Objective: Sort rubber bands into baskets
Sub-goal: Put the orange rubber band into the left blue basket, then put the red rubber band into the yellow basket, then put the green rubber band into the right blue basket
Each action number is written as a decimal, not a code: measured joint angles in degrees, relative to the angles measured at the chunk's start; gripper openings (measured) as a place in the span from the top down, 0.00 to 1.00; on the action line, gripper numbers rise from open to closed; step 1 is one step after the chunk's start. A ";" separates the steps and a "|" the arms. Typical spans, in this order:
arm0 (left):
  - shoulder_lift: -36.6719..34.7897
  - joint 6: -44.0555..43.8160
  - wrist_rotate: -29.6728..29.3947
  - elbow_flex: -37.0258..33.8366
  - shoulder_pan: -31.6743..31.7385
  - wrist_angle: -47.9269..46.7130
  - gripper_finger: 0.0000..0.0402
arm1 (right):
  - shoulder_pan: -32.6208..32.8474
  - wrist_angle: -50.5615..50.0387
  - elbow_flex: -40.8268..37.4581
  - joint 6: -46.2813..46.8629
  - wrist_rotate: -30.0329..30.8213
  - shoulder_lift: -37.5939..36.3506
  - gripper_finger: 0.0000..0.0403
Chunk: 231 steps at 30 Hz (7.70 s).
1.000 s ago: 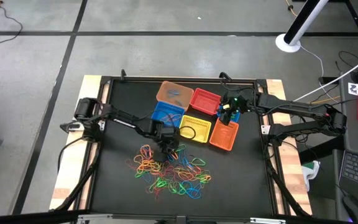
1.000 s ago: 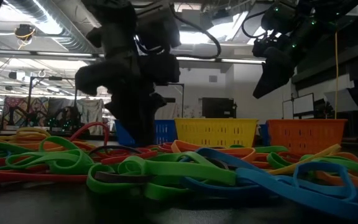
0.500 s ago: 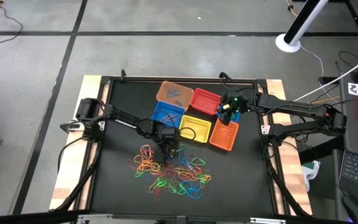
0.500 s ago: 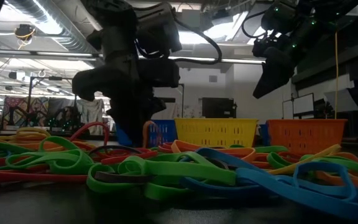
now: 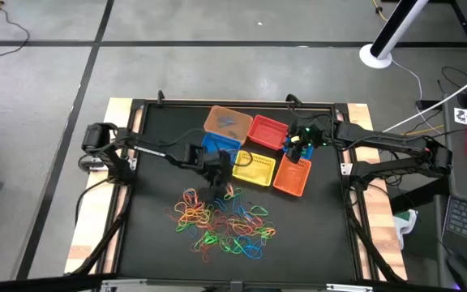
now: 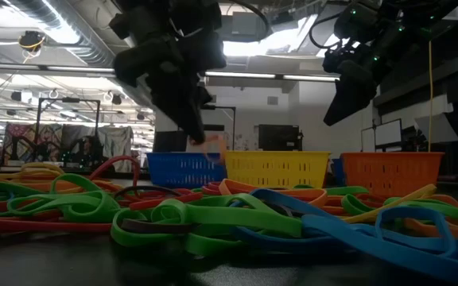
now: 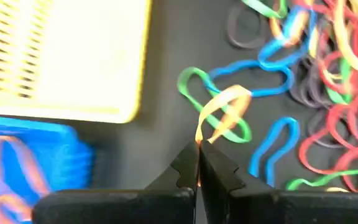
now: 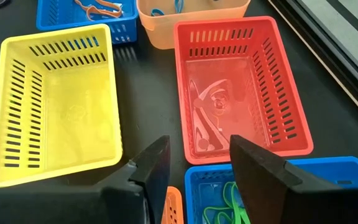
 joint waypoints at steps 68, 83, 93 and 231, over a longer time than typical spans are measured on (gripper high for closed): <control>-1.18 -21.21 6.01 0.07 -18.93 1.45 0.67 | 0.00 -0.04 0.02 0.03 0.00 0.00 0.58; 2.92 -38.69 -0.37 0.07 -25.07 3.26 0.67 | 0.00 0.01 0.02 0.03 0.00 0.00 0.58; 7.06 -42.37 -2.41 0.07 -25.07 3.32 0.67 | 0.00 -0.02 0.02 0.03 0.00 0.00 0.58; 8.05 -32.20 -4.40 -0.18 -7.89 5.94 0.69 | 0.00 0.15 0.02 -0.08 0.13 0.00 0.58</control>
